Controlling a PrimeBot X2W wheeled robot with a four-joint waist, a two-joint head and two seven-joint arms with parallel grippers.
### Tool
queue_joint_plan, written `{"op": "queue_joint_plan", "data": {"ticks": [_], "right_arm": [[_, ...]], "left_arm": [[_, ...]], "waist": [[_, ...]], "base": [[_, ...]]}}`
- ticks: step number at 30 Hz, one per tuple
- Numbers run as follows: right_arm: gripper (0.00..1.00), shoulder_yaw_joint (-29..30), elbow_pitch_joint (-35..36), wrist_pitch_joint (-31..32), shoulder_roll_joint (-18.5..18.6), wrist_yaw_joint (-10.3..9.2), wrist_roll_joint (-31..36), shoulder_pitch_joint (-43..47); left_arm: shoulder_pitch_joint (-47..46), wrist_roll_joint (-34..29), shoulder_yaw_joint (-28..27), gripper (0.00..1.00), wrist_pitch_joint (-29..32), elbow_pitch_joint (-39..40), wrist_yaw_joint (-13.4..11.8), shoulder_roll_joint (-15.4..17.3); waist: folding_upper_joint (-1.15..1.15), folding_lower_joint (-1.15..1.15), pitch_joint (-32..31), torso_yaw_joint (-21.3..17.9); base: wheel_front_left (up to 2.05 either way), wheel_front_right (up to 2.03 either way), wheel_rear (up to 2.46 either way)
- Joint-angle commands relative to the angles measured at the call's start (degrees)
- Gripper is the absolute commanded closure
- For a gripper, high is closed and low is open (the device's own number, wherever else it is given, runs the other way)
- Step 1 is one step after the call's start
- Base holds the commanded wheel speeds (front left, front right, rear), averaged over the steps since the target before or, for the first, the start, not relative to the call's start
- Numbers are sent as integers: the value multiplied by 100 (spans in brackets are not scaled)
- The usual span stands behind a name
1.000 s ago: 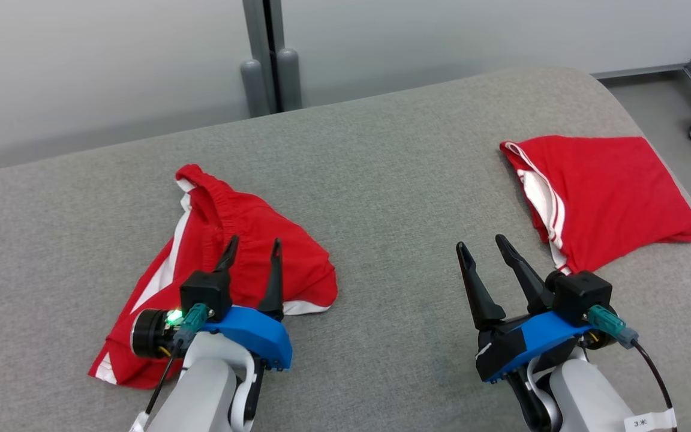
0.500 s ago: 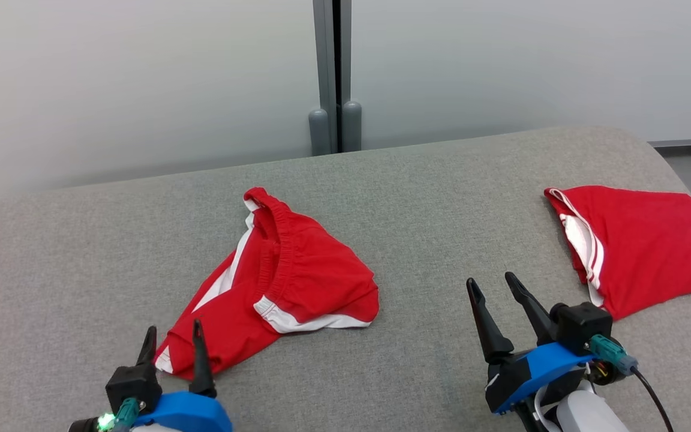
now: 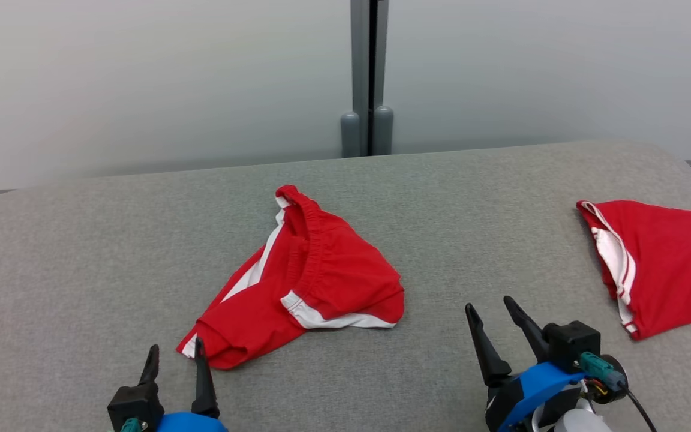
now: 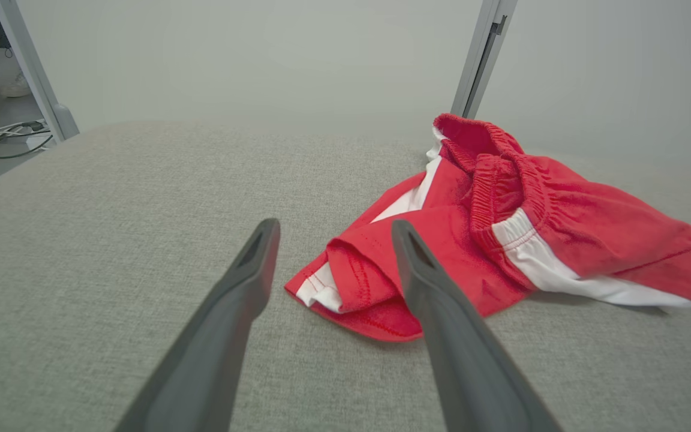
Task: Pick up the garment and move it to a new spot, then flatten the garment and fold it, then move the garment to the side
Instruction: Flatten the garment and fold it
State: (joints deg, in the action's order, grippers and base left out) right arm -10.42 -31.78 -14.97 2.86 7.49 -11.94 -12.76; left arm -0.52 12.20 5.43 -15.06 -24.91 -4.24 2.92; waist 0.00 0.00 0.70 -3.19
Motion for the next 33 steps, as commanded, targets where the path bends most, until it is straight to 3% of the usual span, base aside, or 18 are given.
{"op": "queue_joint_plan", "data": {"ticks": [1,13,19,30,31,32,33], "right_arm": [[0,-71,-8,-31,11,1,74,-62],[0,-774,-423,-31,16,1,28,-554],[0,-719,-873,-31,19,1,176,-904],[0,-430,-1365,-31,19,1,644,-1357],[9,-430,-1409,-31,19,1,700,-1407],[28,-407,-1460,-31,19,1,739,-1442],[64,-394,-1521,-31,19,1,802,-1479]], "left_arm": [[-115,31,46,0,-15,6,-10,-2],[-196,186,659,0,-15,-62,15,-2],[-252,257,851,0,-15,-5,-7,0],[-395,430,1094,0,-15,73,-55,-6],[-417,453,1122,0,-15,77,-70,-6],[-446,490,1149,0,-15,86,-81,-6],[-475,512,1174,0,-15,94,-96,-4]], "waist": [[0,0,64,117],[0,0,300,1398],[0,0,495,1955],[0,0,824,2375],[0,0,852,2389],[0,0,883,2402],[0,0,906,2411]], "base": [[0,0,0],[0,0,0],[0,0,0],[0,0,0],[0,0,0],[0,0,0],[0,0,0]]}}
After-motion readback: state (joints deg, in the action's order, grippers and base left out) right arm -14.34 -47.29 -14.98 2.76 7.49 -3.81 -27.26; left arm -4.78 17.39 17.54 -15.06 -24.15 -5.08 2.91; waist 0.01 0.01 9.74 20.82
